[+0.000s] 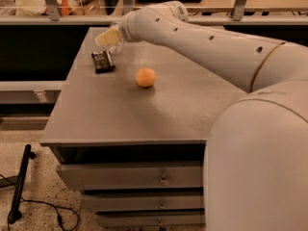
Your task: Pick water bottle
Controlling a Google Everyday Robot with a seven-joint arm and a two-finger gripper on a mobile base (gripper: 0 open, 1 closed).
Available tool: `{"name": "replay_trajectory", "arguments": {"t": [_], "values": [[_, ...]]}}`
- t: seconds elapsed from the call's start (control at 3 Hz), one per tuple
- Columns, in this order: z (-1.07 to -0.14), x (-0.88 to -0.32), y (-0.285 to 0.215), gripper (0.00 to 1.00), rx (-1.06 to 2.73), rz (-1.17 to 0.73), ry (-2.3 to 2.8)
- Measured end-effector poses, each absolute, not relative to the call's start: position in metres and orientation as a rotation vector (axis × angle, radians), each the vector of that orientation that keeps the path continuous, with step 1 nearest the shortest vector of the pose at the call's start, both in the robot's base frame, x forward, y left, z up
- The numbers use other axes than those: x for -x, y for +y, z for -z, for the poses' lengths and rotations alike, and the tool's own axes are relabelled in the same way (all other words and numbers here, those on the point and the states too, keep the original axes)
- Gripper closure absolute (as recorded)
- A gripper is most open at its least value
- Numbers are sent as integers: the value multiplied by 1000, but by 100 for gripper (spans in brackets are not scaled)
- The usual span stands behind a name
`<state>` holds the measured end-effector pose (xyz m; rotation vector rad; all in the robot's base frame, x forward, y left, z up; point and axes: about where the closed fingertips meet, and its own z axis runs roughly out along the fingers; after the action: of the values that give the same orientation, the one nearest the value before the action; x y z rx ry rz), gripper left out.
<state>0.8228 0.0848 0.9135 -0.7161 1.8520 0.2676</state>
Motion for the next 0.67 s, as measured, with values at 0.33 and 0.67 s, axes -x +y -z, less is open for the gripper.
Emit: {"name": "replay_trajectory", "arguments": {"t": [0.33,0.67], "values": [[-913,-827,85,0,709,-268,1834],[-914,-830,86,0,709,-276,1817]]}}
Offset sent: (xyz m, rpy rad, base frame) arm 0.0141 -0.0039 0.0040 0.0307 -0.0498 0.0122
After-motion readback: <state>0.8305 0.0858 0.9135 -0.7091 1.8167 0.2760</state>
